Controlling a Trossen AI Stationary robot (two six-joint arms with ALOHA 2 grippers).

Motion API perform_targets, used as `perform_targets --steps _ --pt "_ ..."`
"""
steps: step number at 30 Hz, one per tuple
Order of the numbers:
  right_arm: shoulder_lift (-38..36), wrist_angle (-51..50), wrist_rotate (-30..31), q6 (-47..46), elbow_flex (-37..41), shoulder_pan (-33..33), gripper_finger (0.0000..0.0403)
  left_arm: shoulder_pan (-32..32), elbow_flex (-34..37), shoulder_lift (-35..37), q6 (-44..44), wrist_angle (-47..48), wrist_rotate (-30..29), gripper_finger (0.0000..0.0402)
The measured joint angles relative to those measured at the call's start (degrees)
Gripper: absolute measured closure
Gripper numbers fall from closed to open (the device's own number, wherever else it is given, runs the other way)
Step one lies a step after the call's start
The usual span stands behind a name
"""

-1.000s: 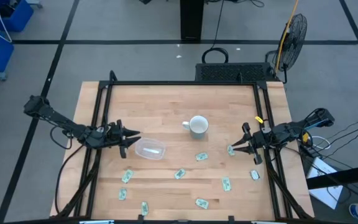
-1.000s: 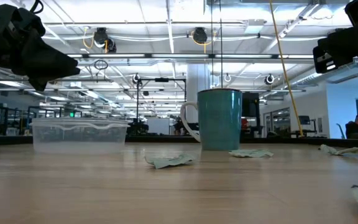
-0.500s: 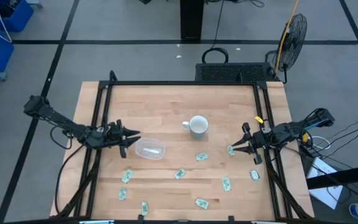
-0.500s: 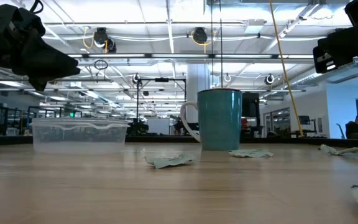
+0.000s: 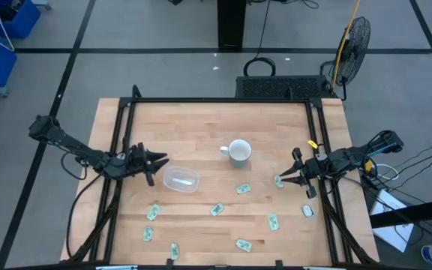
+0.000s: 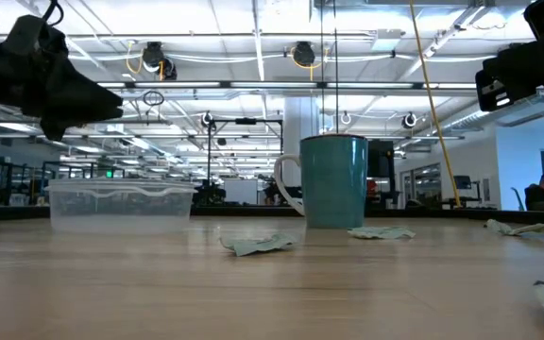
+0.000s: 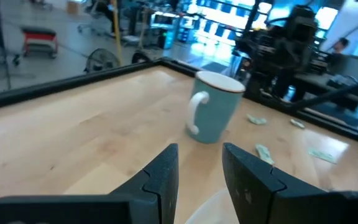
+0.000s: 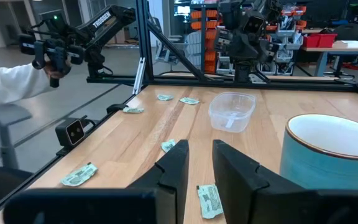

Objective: Pick and place Stevia / Truvia into bins
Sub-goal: Put the green stevia packet into the transparent bin

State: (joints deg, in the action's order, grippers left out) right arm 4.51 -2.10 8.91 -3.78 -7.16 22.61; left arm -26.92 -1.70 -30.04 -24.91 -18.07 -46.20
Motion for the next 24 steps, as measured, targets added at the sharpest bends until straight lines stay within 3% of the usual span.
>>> perform_targets --steps 12,14,17,19,24 --pt "0.04 12.65 0.46 3.28 0.00 -0.06 0.0335 0.00 -0.01 0.01 3.34 1.19 -0.29 0.0273" --pt "0.07 14.23 4.04 4.99 0.00 -0.11 0.0335 0.00 0.00 0.00 4.33 1.18 -0.35 0.0273" --pt "0.31 13.65 14.12 9.55 -0.02 -0.11 0.0335 0.00 -0.01 0.00 6.39 0.23 -0.43 0.0273" --pt "1.67 12.14 19.95 7.20 -0.44 -0.17 0.0335 0.00 0.01 0.00 8.97 -1.40 -0.45 0.0273" --pt "7.54 10.54 24.13 4.70 -6.48 -1.39 0.0335 0.00 -0.01 0.04 18.11 -11.10 -2.22 0.0273"
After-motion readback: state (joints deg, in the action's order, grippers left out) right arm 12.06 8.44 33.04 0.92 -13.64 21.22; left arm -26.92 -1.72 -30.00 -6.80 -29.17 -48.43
